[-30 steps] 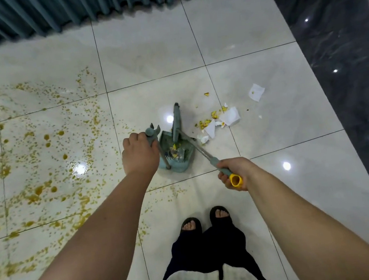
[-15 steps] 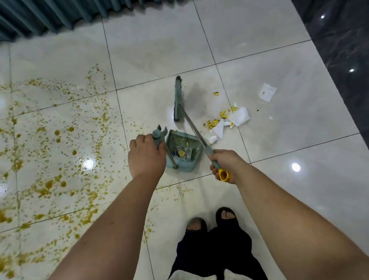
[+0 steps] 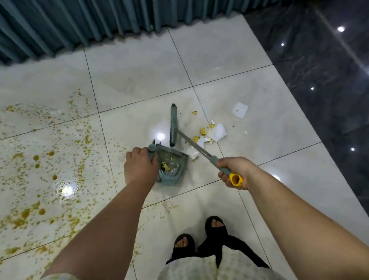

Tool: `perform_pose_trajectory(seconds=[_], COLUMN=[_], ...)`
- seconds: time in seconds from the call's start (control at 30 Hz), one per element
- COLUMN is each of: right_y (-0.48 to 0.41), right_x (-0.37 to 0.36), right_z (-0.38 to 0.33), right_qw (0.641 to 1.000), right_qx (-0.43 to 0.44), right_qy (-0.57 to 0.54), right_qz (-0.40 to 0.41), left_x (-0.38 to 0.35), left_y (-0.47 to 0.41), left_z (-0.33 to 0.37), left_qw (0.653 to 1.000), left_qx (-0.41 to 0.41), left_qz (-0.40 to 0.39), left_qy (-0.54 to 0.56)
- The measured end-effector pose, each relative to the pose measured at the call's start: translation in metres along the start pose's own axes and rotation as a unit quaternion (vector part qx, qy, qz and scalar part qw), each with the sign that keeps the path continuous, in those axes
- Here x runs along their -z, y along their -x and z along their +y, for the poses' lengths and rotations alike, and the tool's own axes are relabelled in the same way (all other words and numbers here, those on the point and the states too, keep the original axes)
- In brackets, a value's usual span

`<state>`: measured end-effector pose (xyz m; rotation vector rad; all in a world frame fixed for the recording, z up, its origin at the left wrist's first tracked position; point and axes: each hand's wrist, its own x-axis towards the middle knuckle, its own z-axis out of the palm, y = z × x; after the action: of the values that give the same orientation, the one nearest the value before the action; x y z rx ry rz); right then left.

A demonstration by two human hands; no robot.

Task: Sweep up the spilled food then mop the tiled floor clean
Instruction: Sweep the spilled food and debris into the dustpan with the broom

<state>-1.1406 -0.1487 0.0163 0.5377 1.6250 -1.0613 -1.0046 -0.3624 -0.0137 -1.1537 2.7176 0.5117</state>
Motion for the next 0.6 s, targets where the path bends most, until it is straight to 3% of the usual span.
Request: perform_pose_trajectory(seconds=[0.23, 0.6], right_y=[-0.021, -0.148], right_x=[0.071, 0.245], right_z=[-0.039, -0.174], right_qw=[0.984, 0.959], right_qx=[0.101, 0.088], right_qy=[0.094, 0.174], right_qz=[0.111, 0.207], left_x=[0.008, -0.016], left_y=[-0.047, -0.171], left_z=[0.049, 0.171], left_qw=[0.999, 0.997], left_qx=[0.003, 0.038], left_qz=[0.036, 0.071], left_qy=[0.004, 0.021])
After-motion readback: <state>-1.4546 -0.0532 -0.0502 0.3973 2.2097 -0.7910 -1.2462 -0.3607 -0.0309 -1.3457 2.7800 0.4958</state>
